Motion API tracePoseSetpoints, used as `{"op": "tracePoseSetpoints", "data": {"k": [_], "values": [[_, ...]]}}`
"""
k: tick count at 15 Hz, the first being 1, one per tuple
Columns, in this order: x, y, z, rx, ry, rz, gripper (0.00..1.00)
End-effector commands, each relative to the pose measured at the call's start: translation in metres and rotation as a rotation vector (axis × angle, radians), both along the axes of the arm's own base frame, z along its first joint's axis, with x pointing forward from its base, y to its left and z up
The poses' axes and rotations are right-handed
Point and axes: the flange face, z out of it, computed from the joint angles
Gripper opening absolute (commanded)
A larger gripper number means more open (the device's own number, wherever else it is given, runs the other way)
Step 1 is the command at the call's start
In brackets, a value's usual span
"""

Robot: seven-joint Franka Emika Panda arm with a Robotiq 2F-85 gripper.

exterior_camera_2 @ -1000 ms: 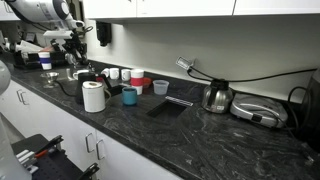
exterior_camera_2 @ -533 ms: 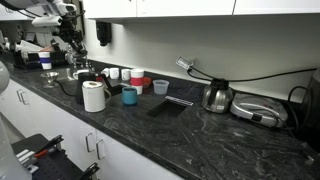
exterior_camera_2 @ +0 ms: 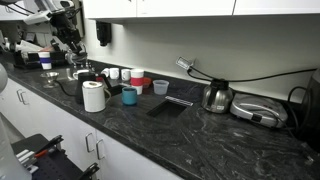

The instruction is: Put the black lid on the black teapot

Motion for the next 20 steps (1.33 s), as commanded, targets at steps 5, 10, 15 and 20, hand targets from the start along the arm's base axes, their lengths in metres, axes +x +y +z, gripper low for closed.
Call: {"op": "tracePoseSetpoints", "data": {"k": [5,10,15,20], "values": [[-0.019,-0.014,-0.003,0.061,-0.012,-0.152,0.16],[-0.026,-0.011,-0.004,0.116,0.014,-0.226,0.16],[-0.028,-0.011,-0.005,0.125,0.020,-0.288,0.16],[-0.028,-0.007,-0.008,0.127,0.025,-0.292,0.41]]}}
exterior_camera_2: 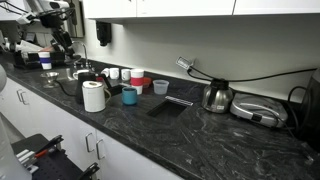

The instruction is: Put the black lid on the black teapot

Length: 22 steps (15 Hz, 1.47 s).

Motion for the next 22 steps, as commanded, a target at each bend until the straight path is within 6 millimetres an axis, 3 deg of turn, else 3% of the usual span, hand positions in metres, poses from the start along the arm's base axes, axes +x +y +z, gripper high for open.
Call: {"op": "tracePoseSetpoints", "data": {"k": [1,10,11,13,22], "values": [[0.000,0.000,0.001,-0.001,0.001,0.001,0.41],[0.000,0.001,0.000,-0.001,0.001,0.001,0.41],[0.001,0.000,0.001,0.000,-0.003,-0.007,0.16],[0.005,-0.003,0.000,0.000,-0.007,-0.032,0.16],[0.062,-0.022,-0.036,0.021,0.048,-0.136,0.16]]}}
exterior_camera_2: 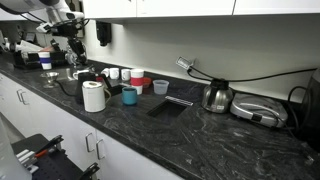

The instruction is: Put the black lid on the black teapot

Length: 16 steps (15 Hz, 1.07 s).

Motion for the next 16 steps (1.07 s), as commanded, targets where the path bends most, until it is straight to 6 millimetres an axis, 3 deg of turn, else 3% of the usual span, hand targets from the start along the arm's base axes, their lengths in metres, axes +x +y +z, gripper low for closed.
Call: {"op": "tracePoseSetpoints", "data": {"k": [1,7,14,15,16], "values": [[0.018,0.007,-0.009,0.010,0.011,-0.018,0.16],[0.030,0.012,-0.022,0.016,0.030,-0.029,0.16],[0.029,0.011,-0.027,0.008,0.055,-0.046,0.17],[0.029,0.010,-0.027,0.009,0.057,-0.047,0.52],[0.028,0.010,-0.028,0.014,0.060,-0.047,0.67]]}}
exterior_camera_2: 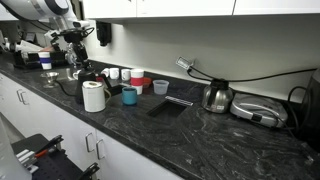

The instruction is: Put the black lid on the black teapot

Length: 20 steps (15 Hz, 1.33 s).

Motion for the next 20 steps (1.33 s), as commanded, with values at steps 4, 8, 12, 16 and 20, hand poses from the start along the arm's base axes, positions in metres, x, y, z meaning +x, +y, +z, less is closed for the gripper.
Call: {"op": "tracePoseSetpoints", "data": {"k": [4,8,12,16,20], "values": [[0.003,-0.001,0.001,0.049,0.035,-0.031,0.95],[0.006,-0.008,0.015,0.086,0.012,-0.067,1.00],[0.001,-0.017,0.048,0.062,-0.007,-0.055,1.00],[-0.007,-0.019,0.057,0.047,-0.023,-0.065,1.00],[-0.007,-0.019,0.055,0.042,-0.014,-0.066,1.00]]}}
